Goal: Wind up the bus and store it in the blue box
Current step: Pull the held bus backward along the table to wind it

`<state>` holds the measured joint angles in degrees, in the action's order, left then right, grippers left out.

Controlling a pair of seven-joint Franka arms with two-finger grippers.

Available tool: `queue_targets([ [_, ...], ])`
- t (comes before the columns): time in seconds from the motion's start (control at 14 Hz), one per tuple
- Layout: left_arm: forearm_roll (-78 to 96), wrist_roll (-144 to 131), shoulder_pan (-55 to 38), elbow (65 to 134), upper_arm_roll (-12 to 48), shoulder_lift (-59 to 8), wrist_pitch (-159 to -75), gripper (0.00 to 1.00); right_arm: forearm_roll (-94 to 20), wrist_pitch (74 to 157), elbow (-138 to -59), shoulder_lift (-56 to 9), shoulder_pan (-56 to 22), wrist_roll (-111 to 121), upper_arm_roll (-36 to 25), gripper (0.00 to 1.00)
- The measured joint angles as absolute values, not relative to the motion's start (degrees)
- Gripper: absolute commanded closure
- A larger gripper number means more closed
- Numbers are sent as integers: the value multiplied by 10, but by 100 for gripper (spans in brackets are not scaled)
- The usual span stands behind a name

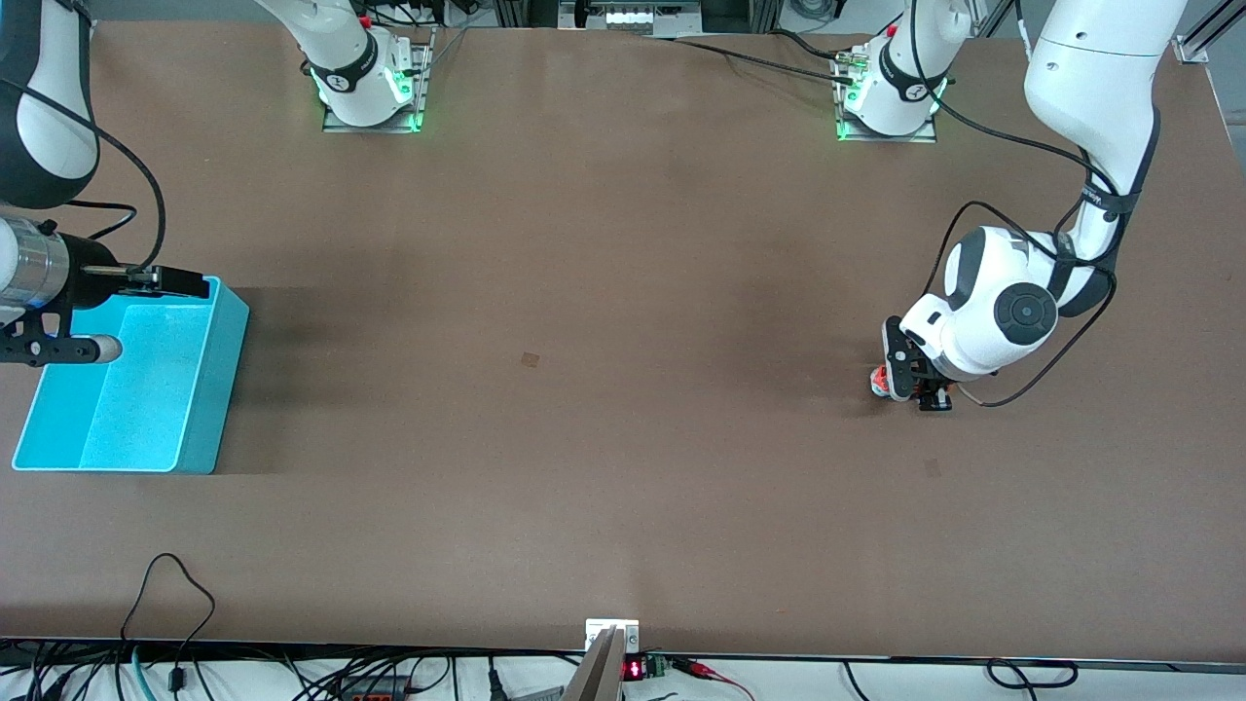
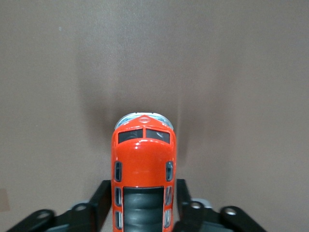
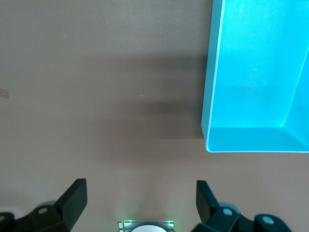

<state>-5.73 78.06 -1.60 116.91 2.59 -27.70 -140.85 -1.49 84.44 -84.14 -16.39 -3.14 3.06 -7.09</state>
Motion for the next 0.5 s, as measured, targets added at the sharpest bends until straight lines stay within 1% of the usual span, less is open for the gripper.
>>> queue_targets([
  [0.21, -57, 782, -15, 1169, 26, -277, -1409, 84, -15, 844, -841, -168, -29, 35, -71, 0],
  [0.29, -57, 782, -15, 1169, 26, -277, -1409, 88, -15, 844, -841, -168, -31, 35, -70, 0],
  [0.5, -57, 782, -15, 1169, 26, -277, -1409, 89, -15, 844, -841, -168, -32, 35, -69, 0],
])
